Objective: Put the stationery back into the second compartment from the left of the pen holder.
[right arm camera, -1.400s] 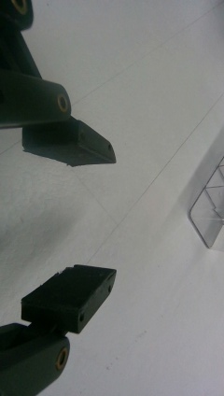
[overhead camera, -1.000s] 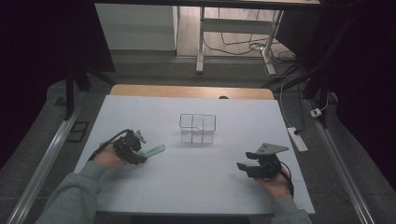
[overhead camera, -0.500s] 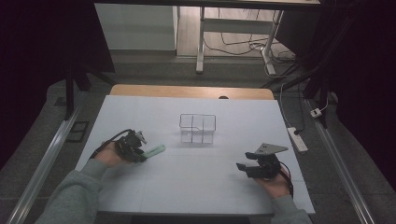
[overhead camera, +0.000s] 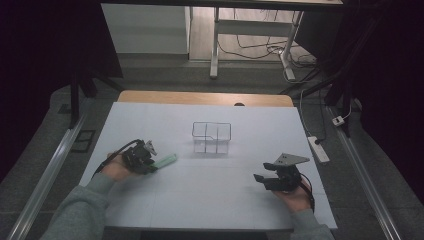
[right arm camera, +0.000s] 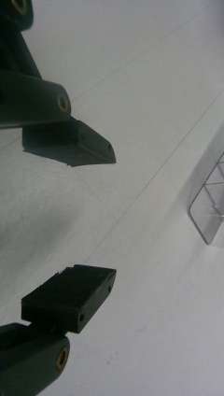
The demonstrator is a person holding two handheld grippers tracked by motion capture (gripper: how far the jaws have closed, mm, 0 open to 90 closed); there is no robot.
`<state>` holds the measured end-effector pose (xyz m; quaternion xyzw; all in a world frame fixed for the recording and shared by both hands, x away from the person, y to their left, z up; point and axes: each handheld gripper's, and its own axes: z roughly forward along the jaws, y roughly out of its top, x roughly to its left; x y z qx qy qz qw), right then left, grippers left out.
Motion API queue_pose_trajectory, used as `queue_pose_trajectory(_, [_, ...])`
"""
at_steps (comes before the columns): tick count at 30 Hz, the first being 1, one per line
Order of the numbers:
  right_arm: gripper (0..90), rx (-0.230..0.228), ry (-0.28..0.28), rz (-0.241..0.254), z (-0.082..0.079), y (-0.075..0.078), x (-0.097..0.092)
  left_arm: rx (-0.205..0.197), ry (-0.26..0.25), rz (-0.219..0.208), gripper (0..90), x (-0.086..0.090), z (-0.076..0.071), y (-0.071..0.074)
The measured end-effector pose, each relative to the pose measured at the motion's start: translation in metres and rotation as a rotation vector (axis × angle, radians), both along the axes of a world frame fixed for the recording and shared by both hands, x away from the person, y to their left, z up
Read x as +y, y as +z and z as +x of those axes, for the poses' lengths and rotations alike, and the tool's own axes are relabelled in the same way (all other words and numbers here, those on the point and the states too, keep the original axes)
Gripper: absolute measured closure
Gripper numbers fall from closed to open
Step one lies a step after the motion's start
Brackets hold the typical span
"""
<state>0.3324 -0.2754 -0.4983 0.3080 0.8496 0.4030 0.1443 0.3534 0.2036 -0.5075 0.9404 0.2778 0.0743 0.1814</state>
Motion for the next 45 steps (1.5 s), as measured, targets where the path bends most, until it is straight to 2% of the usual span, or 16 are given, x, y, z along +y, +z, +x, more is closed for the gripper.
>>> queue_pose_trajectory(4, [38.3, -0.003, -0.001, 0.0, 0.0, 0.001, 0.0, -0.029, -0.016, -0.028, 66.5, 0.0, -0.009, 0.007])
queue_pose_trajectory(7, [38.3, -0.006, -0.002, 0.001, -0.001, 0.001, 0.0, -0.053, -0.019, -0.077, 66.4, 0.003, -0.017, 0.013])
queue_pose_trajectory(15, [38.3, -0.008, -0.002, 0.002, -0.001, 0.001, 0.0, -0.098, -0.009, -0.17, 66.5, 0.005, -0.032, 0.018])
queue_pose_trajectory(23, [38.2, -0.008, 0.001, -0.001, 0.0, 0.001, 0.0, -0.117, -0.02, -0.201, 66.4, -0.001, -0.038, 0.02])
queue_pose_trajectory(35, [38.2, -0.013, 0.001, 0.003, -0.001, 0.001, 0.0, -0.145, -0.07, -0.249, 66.4, -0.024, -0.043, 0.023])
queue_pose_trajectory(45, [38.0, -0.022, 0.012, 0.003, -0.001, 0.002, 0.001, -0.154, -0.104, -0.253, 66.4, -0.042, -0.044, 0.025])
